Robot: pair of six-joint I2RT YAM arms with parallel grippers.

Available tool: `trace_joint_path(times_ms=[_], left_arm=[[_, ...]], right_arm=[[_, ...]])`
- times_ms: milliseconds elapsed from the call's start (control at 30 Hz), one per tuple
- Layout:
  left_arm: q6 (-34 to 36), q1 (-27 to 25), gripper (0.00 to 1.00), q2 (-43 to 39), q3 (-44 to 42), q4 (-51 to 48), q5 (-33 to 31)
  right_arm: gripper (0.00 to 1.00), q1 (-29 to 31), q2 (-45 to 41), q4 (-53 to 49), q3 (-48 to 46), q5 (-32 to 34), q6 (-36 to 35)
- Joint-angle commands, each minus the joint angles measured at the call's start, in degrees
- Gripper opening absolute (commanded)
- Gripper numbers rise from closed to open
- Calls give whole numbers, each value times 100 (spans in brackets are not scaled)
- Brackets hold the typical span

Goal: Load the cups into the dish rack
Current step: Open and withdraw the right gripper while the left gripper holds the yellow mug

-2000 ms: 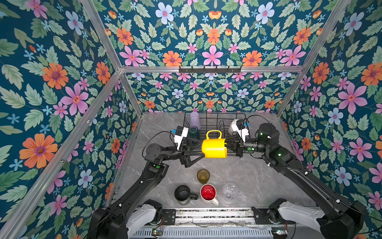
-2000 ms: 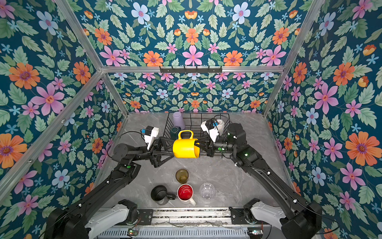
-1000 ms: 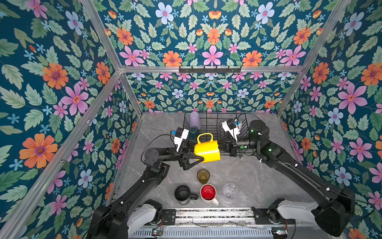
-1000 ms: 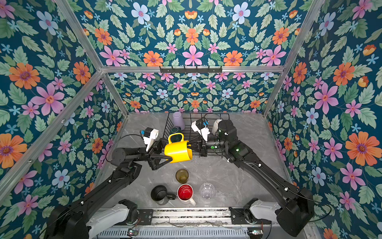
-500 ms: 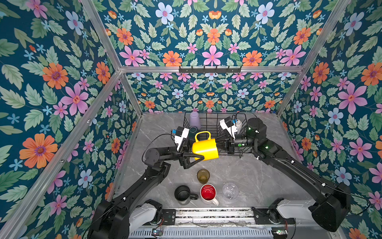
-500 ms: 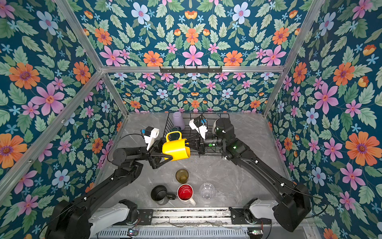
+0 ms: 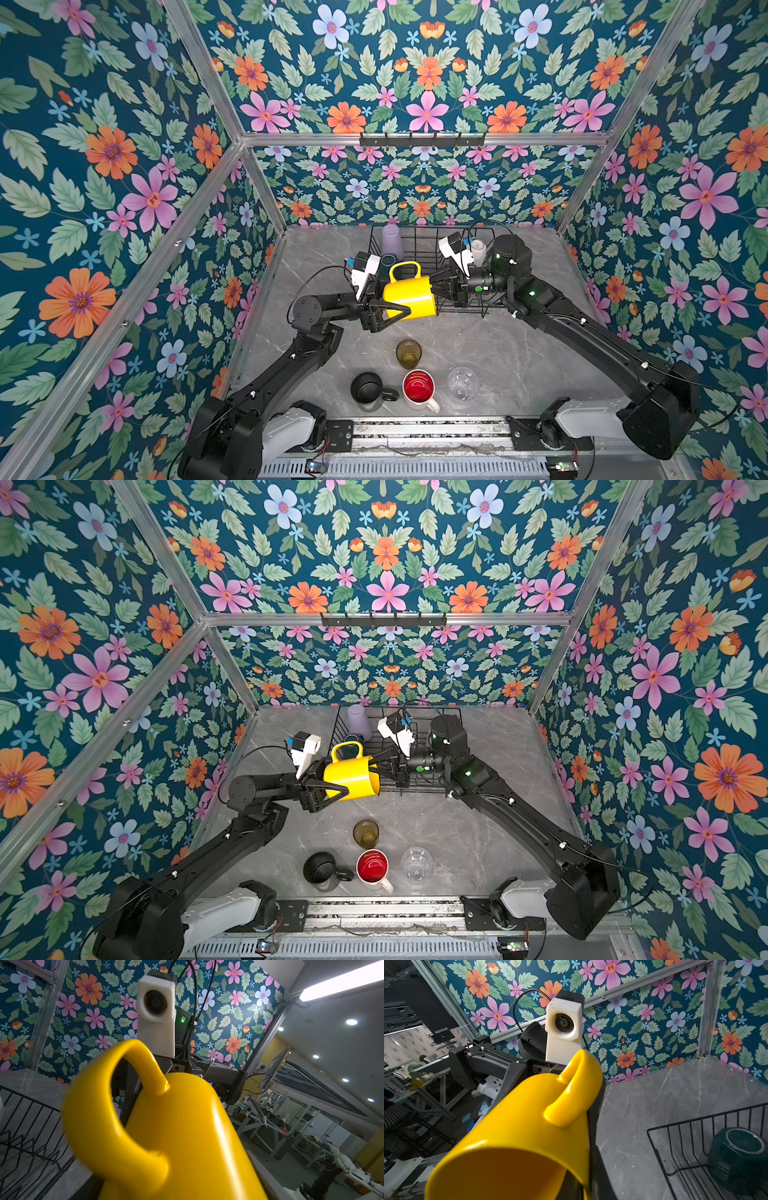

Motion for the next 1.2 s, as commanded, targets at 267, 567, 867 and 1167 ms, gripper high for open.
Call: trace_joint_path(times_ms=[267, 567, 867, 1167], left_arm=[[-287, -50, 5, 8, 162, 946, 630], [201, -16, 0, 29, 424, 101, 546], [4080, -6, 0, -82, 1898, -5849, -784], [5026, -53, 0, 1065, 3684, -8239, -2736]], right_arm=[[20, -56, -10, -66, 121, 612, 198], [51, -357, -558, -132, -265, 974, 398], [71, -782, -1283, -1026, -663, 2489, 748], [79, -1034, -1763, -2305, -892, 4104, 1363]])
